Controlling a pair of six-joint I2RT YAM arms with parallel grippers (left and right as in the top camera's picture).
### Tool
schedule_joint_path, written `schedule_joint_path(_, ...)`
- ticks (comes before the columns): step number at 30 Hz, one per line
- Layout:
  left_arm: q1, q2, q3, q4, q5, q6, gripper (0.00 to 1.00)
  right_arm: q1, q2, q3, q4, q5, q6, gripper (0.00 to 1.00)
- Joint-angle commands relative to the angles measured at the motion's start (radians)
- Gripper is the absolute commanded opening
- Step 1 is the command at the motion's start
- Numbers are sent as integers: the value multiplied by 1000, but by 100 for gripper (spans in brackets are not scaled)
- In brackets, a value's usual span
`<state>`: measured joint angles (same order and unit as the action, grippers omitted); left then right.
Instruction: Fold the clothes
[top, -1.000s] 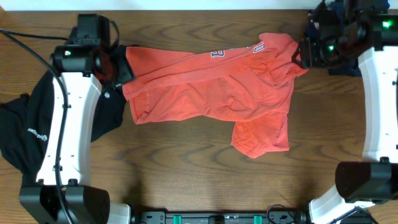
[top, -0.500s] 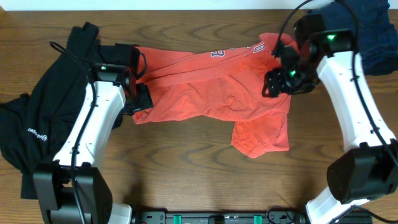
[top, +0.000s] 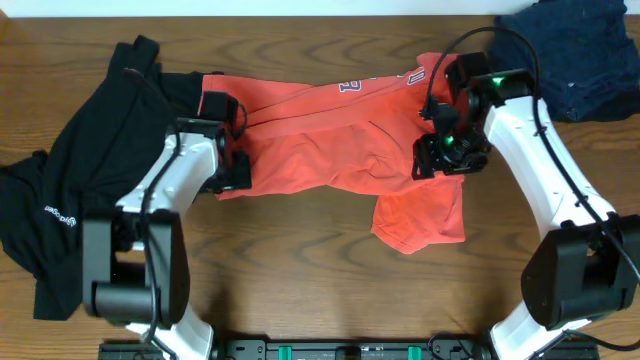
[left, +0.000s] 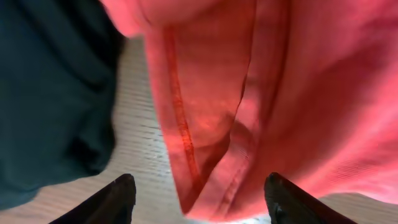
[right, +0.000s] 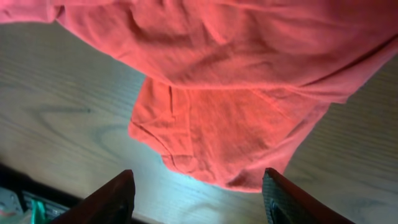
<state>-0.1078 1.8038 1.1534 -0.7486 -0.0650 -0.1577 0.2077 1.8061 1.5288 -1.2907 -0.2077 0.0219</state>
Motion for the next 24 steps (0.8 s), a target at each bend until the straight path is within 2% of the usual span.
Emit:
schedule_joint_path(1,0,34,-3,-12,42,23,65,27,-64,-5,5,112,92,64)
schedule_joint_path(4,0,45,-3,-35,72,23,59,35,-135,-5,3,190,143,64)
schedule_joint_path(8,0,46,-3,-56,84,14,40,35,-226,-5,-12,251,183,65)
schedule_joint_path(13,0,47,-5,-54,84,-5,21,35,-275,-7,-45,258,184,65)
schedule_joint_path(20,0,66,-5,-58,82,-27,19,35,-275,-103,-19,257,201,65)
schedule_joint_path(22,0,74,-6,-73,84,-35,6,35,-275,-147,2,256,224,64)
schedule_joint_path(24,2,76,-6,-94,84,-56,6,37,-275,-183,15,256,256,66)
